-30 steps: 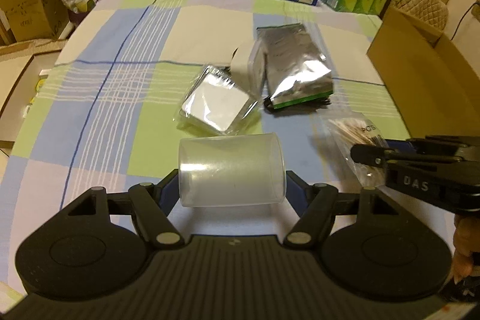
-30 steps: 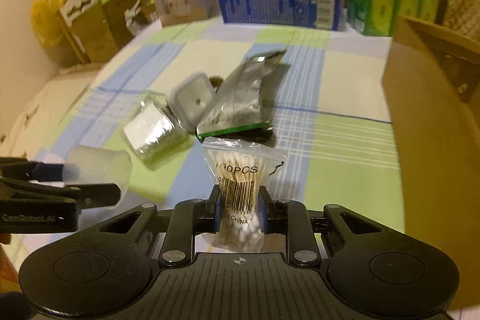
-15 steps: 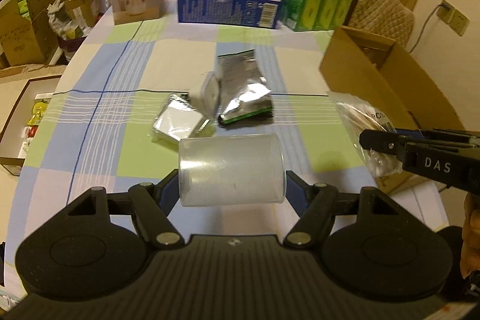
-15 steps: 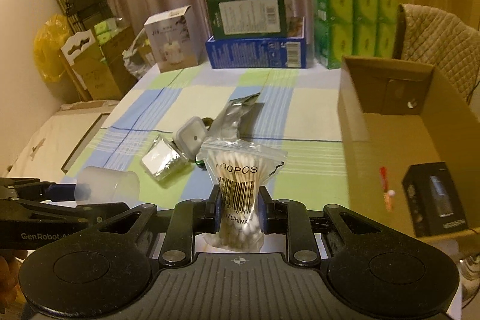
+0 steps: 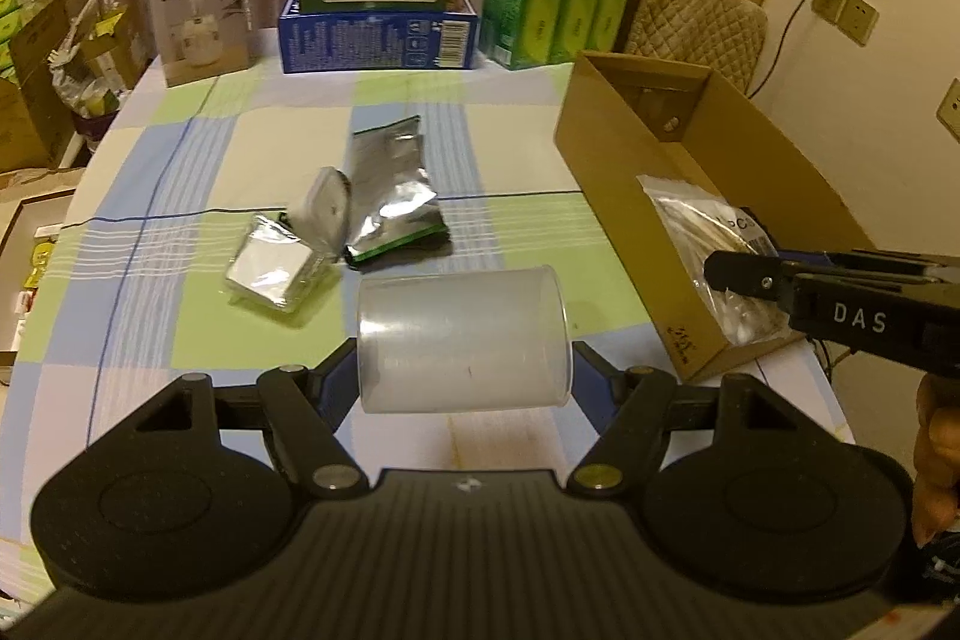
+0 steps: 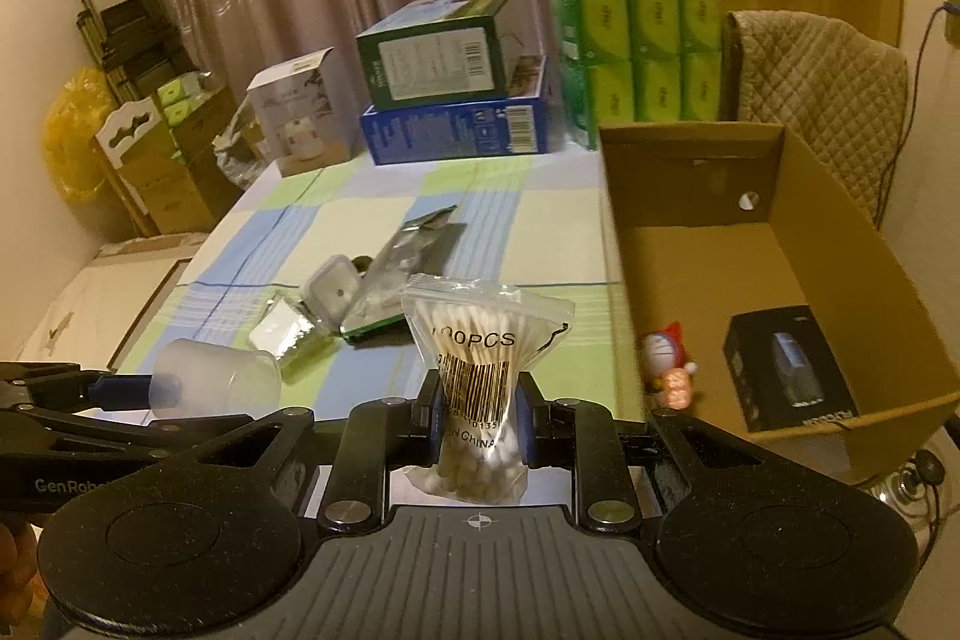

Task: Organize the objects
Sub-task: 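Carry cup and swab bag into the cardboard box and release both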

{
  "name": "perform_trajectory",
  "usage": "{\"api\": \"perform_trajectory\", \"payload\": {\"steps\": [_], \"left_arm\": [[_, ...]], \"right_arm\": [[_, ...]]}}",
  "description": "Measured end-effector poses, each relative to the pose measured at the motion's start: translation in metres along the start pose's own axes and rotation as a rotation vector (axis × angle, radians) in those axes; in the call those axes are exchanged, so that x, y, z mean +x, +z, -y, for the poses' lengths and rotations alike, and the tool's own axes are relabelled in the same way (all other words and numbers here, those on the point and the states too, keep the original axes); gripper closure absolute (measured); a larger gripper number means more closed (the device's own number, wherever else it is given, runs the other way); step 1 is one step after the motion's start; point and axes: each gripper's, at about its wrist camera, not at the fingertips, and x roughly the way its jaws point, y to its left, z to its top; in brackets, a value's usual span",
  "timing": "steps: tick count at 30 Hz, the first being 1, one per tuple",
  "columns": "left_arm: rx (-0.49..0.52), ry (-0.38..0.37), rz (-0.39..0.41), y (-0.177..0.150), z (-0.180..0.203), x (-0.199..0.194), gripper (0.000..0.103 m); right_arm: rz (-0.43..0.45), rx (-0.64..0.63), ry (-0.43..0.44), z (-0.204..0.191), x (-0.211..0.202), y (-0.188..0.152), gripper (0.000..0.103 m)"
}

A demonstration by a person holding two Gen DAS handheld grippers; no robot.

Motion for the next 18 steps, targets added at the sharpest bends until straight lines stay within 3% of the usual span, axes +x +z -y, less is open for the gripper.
{"api": "perform_trajectory", "payload": {"steps": [9,18], "left_arm": [[0.044,-0.030,-0.001,0.012,0.030,0.009,0.035],[0.108,-0.092,-0.003,0.035,0.080,0.027,0.035]], "right_arm": [[0.036,0.050,-0.038,0.036,-0.017,0.005,0.083],[0.073,0.105,-0.123,0.095,-0.035,0.014,0.083]]}}
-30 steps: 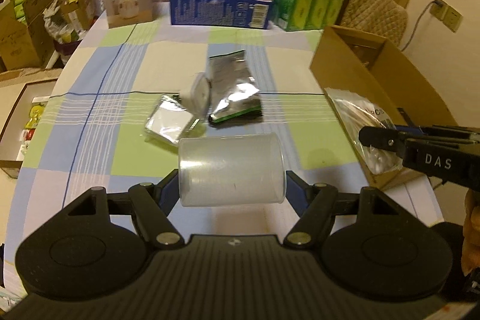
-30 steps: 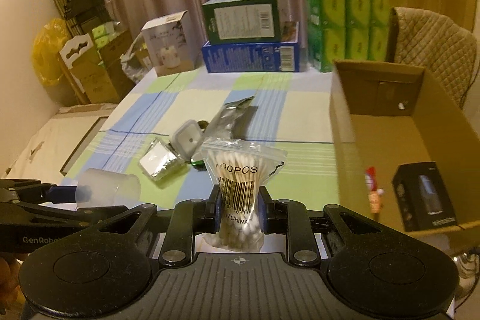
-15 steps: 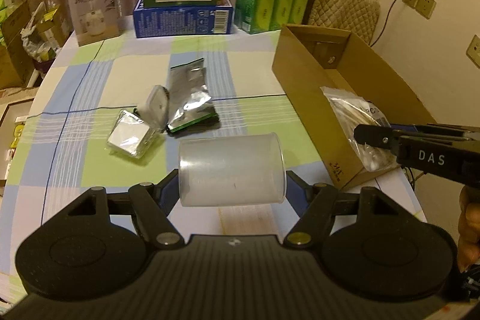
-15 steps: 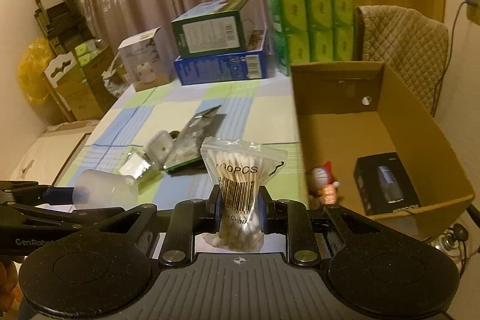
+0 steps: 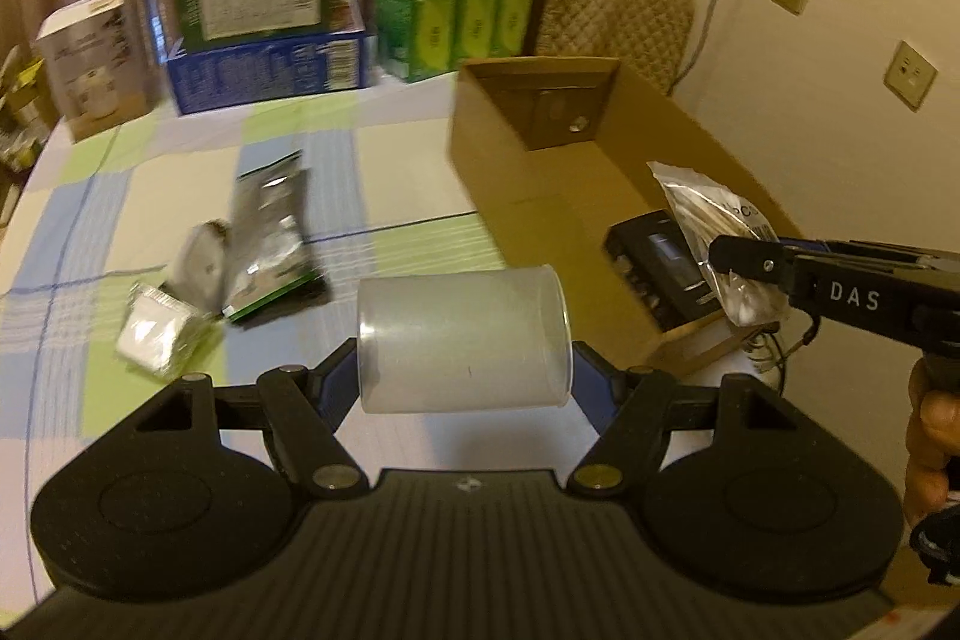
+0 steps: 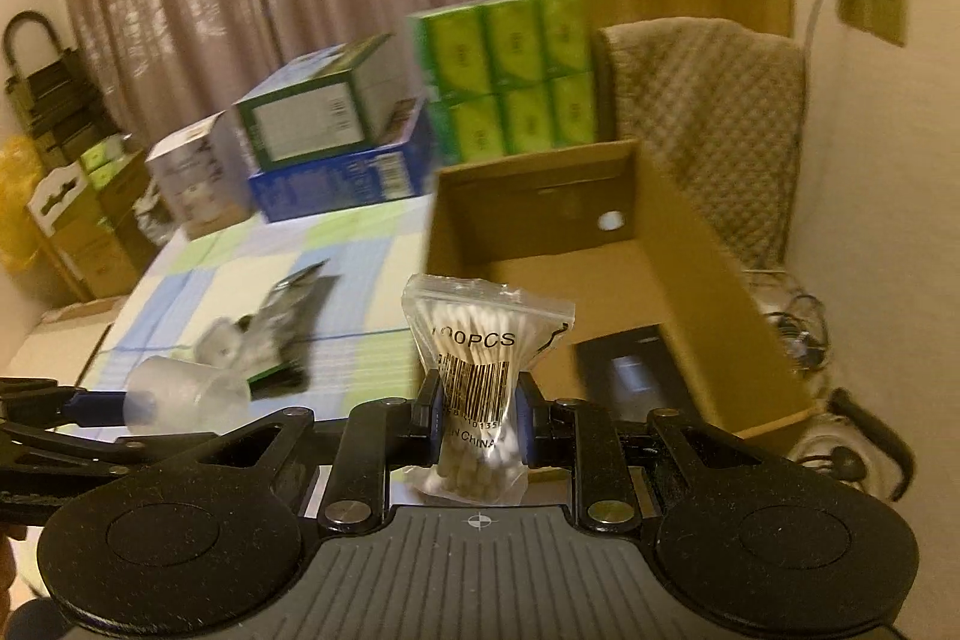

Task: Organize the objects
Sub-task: 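Carry cup and swab bag into the cardboard box and release both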

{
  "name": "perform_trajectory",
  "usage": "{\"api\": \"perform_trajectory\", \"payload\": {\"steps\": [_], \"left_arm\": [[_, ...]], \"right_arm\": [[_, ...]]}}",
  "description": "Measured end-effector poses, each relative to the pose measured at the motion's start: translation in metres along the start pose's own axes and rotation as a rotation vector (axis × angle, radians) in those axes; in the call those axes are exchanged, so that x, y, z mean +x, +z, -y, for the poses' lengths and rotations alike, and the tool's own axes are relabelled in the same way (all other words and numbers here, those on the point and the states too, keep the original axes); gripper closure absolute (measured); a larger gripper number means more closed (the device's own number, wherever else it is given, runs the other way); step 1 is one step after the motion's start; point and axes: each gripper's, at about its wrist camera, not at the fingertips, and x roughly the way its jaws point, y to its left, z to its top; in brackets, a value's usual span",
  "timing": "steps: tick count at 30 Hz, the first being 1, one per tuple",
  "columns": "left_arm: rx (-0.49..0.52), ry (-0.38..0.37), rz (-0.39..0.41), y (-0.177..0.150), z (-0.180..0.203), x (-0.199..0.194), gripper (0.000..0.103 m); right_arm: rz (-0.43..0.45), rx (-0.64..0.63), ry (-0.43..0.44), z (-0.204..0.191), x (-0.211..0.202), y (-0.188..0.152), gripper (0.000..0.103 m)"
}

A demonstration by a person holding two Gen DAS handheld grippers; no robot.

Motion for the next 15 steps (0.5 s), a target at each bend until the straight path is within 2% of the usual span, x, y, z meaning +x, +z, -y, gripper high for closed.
{"api": "perform_trajectory", "payload": {"steps": [15], "left_arm": [[0.112,-0.101,-0.016,0.050,0.076,0.050,0.035]], "right_arm": [[0.017,0.060,-0.068,0.075,0.000,0.019,0.083]]}}
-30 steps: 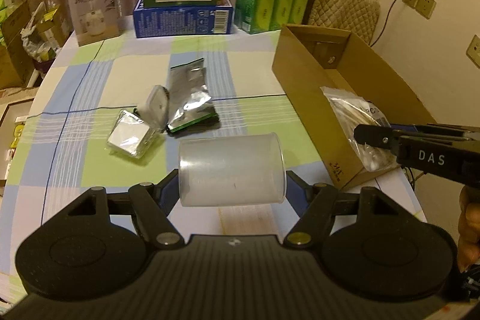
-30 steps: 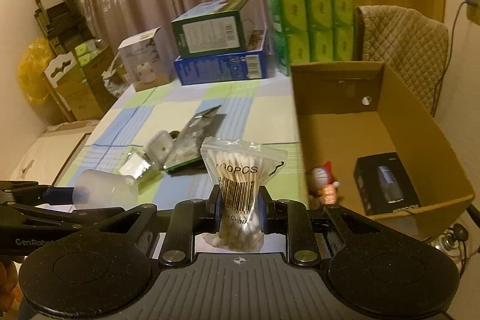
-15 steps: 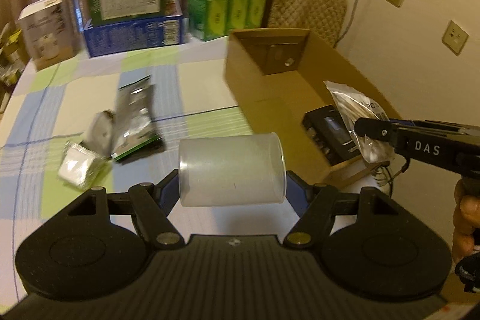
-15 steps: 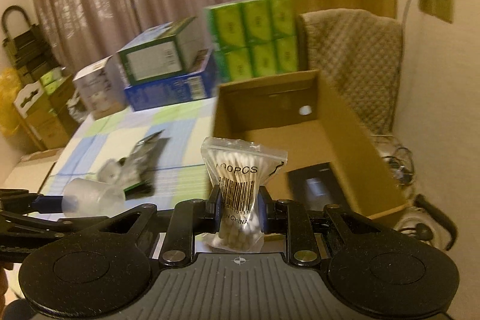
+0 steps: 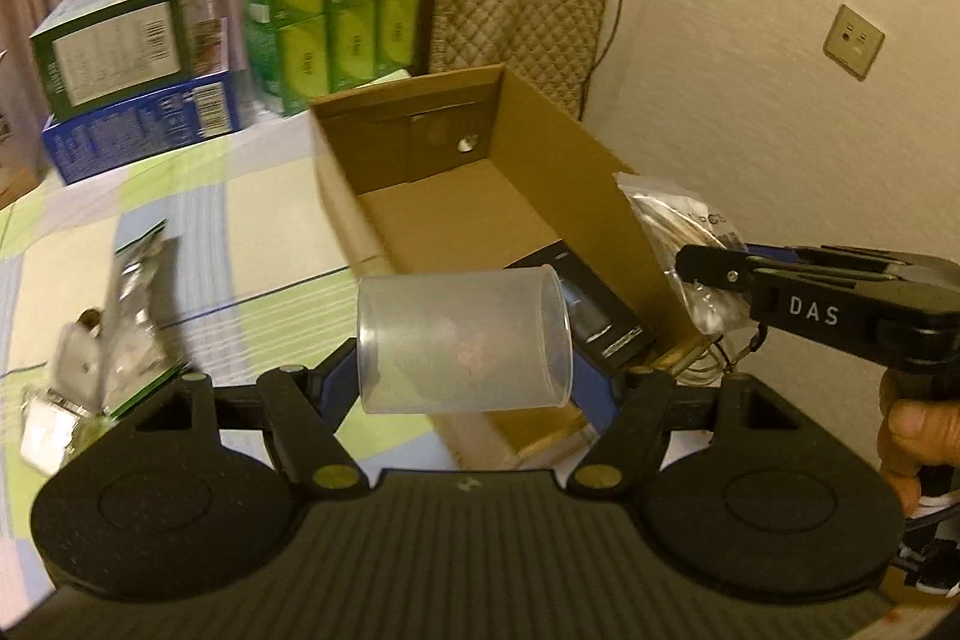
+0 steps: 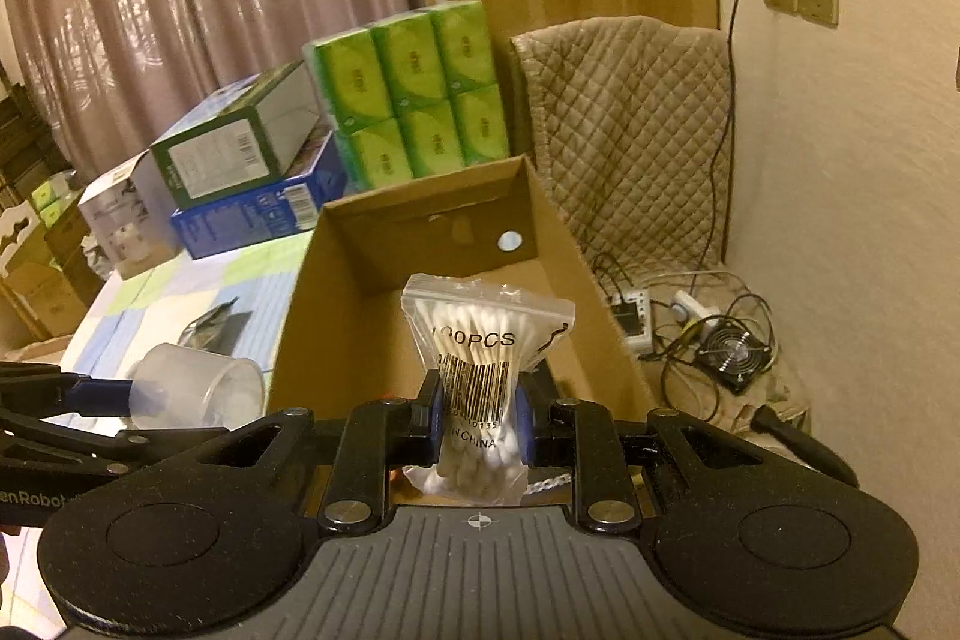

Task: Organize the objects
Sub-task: 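Carry cup and swab bag into the cardboard box and release both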

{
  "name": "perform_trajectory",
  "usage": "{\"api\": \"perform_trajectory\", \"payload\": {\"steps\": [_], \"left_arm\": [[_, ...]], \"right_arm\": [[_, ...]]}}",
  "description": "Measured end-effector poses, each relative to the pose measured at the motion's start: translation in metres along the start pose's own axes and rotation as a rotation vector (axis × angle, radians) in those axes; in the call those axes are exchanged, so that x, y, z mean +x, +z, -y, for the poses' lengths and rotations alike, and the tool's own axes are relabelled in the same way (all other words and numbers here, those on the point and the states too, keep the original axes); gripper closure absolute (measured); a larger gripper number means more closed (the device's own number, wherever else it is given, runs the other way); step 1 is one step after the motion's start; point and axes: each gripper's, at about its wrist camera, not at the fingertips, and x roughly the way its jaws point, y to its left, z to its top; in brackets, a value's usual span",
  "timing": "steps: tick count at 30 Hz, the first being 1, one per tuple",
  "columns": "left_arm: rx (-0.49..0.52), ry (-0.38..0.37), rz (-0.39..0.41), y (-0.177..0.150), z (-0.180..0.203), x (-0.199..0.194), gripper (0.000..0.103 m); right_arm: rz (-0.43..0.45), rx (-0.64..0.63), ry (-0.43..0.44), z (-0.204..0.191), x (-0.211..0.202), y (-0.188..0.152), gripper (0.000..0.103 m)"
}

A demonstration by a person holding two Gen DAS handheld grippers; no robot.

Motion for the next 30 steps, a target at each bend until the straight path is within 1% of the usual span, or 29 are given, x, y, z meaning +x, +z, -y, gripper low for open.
{"api": "perform_trajectory", "payload": {"steps": [11,15,16,17,18,21,30], "left_arm": [[0.032,-0.041,-0.021,0.013,0.014,0.030,0.034],[0.041,-0.040,-0.020,0.017,0.017,0.037,0.034],[0.047,-0.039,-0.016,0.017,0.019,0.038,0.028],[0.056,-0.042,-0.009,0.017,0.020,0.039,0.023],[0.062,-0.047,-0.002,0.017,0.020,0.038,0.019],[0.062,-0.024,0.005,0.016,0.017,0.035,0.019],[-0.003,0.011,0.014,0.008,-0.007,0.017,0.019]], "right_arm": [[-0.012,0.030,-0.007,0.019,0.016,0.011,0.083],[-0.016,0.042,-0.009,0.022,0.019,0.012,0.083],[-0.020,0.045,-0.009,0.023,0.020,0.012,0.083],[-0.023,0.049,-0.009,0.025,0.021,0.012,0.083],[-0.026,0.052,-0.008,0.026,0.021,0.012,0.083],[-0.026,0.052,-0.005,0.026,0.021,0.012,0.083],[-0.031,0.036,0.022,0.010,0.024,0.010,0.083]]}}
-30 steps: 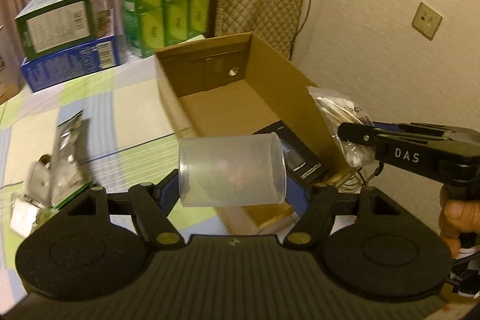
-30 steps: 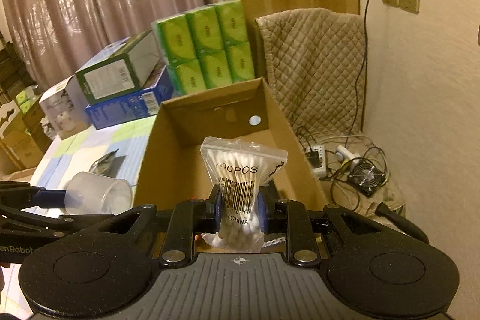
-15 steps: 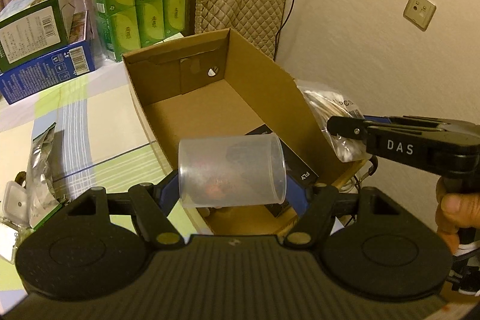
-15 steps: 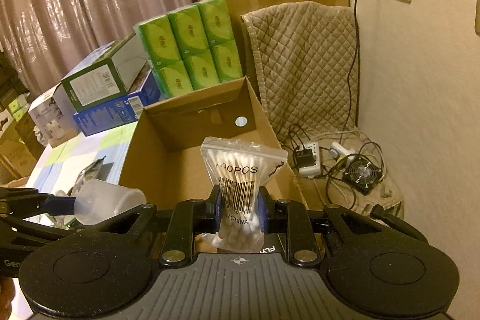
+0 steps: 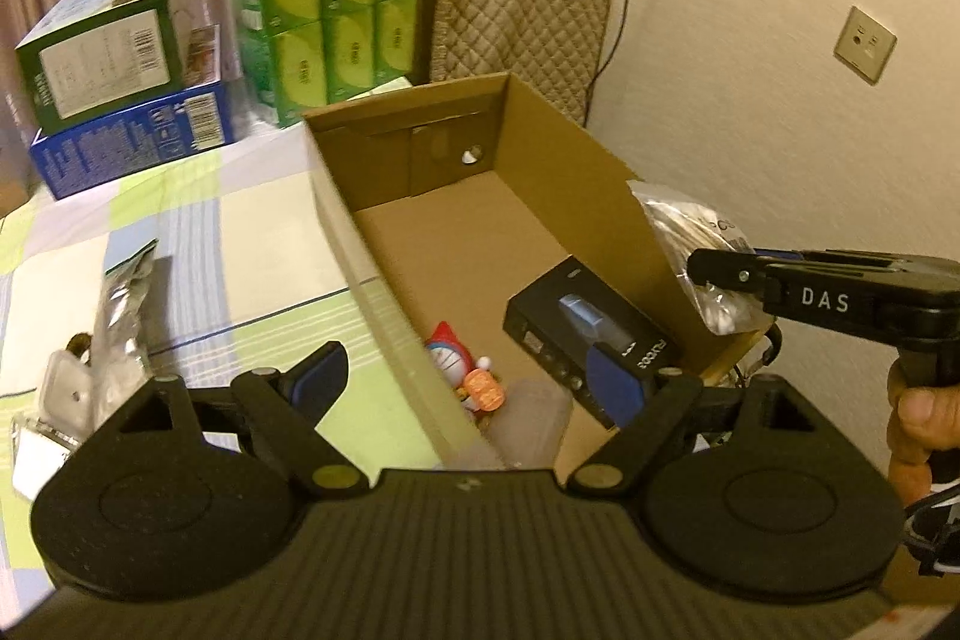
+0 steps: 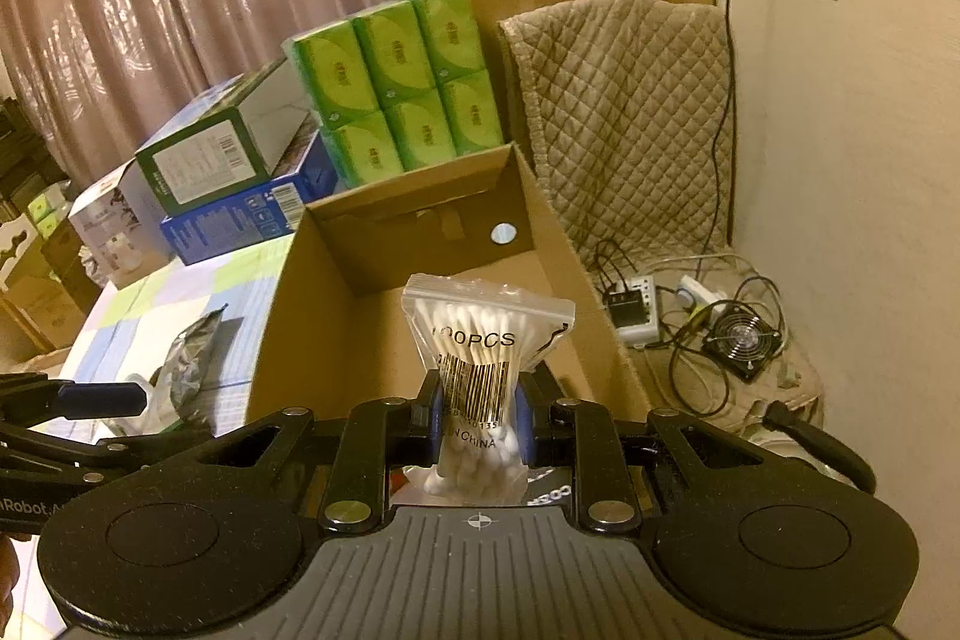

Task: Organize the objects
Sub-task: 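Carry cup and swab bag into the cardboard box and release both, then return both tools to the table toward the white square packet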

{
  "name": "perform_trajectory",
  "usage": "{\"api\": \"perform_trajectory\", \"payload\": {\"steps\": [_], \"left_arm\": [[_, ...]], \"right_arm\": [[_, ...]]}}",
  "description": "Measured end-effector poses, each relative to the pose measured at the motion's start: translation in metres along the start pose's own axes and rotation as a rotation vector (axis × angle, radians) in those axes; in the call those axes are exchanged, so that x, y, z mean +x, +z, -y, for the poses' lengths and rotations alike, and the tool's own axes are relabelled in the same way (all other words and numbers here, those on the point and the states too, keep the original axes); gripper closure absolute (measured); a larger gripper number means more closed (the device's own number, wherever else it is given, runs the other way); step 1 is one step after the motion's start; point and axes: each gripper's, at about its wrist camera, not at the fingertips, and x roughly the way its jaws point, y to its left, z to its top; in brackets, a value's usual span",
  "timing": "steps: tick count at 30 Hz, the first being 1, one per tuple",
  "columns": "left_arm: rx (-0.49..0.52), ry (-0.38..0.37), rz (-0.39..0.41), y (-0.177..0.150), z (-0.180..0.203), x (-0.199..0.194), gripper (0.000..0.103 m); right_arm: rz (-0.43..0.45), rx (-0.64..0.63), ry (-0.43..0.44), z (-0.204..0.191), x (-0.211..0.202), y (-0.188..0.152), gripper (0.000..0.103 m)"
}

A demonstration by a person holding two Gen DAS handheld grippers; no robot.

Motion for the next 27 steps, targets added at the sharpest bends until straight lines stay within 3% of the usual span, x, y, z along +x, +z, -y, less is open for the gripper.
{"api": "perform_trajectory", "payload": {"steps": [4,6,7,8,18,27], "left_arm": [[-0.013,0.006,0.007,-0.003,-0.007,-0.006,0.019],[-0.013,0.014,0.009,-0.003,-0.009,-0.008,0.019],[-0.006,0.023,0.012,-0.004,-0.010,-0.009,0.019],[0.003,0.034,0.013,-0.005,-0.010,-0.010,0.019],[-0.037,0.070,0.024,-0.021,-0.031,-0.027,0.018],[-0.092,0.101,0.050,-0.039,-0.055,-0.063,0.016]], "right_arm": [[0.004,0.016,0.025,-0.004,0.002,0.000,0.081],[0.001,0.036,0.042,-0.004,0.004,0.001,0.060],[0.005,0.051,0.051,-0.003,0.005,0.002,0.030],[0.012,0.065,0.053,-0.002,0.005,0.002,0.019],[0.057,0.068,0.059,-0.012,-0.013,0.007,0.019],[0.069,0.026,0.098,-0.045,-0.034,0.001,0.019]]}}
